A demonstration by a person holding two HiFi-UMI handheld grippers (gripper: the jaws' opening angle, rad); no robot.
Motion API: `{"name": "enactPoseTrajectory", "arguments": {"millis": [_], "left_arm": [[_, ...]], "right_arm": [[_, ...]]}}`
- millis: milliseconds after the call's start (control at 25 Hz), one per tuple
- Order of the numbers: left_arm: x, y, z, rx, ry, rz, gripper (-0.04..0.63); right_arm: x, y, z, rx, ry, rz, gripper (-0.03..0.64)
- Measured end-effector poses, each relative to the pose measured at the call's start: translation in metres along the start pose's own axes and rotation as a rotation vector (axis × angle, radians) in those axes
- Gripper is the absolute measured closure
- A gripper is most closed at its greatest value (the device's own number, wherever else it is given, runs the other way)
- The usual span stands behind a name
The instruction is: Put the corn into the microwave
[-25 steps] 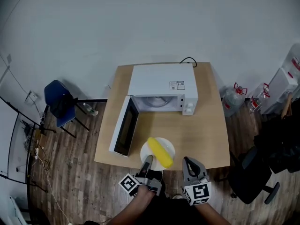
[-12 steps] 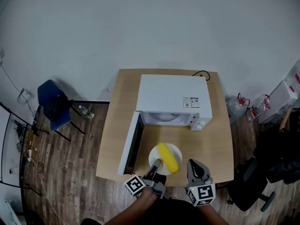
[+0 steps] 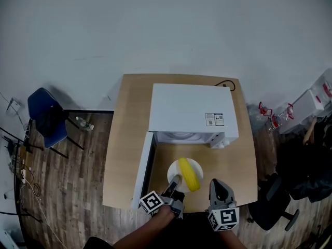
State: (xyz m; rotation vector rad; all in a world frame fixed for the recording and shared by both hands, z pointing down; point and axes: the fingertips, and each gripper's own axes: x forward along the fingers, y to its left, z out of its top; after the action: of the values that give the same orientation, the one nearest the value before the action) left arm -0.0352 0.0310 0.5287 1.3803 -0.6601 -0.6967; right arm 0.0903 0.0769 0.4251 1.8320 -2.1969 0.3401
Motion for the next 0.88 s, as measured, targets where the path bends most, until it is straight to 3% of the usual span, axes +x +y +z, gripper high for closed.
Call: {"name": "enactPoseTrajectory", "arguments": {"millis": [240,480,640,880], "left_arm": [[0.037,0.017,0.018,0.038,-0.03,-0.013,0.566],[0.061,0.031,0.052,0.041,-0.105,-0.036,0.566],[0.072,0.051,0.065,0.051,-0.135,0.004,0.566],[0.093,0.055,0.077,0.042,-0.229,-0.053,0.566]], "right_arm": [[0.018,-0.021,0.003,0.014,0.013,-0.038,0.557],[0.045,-0.031,0.015,-0.002,0.008,0.026,0.557],[0.069,-0.031,0.018,-0.019,0.014,0.066,0.557],[0.097,-0.023,0.01,-0.016,0.038,0.146,0.557]]}}
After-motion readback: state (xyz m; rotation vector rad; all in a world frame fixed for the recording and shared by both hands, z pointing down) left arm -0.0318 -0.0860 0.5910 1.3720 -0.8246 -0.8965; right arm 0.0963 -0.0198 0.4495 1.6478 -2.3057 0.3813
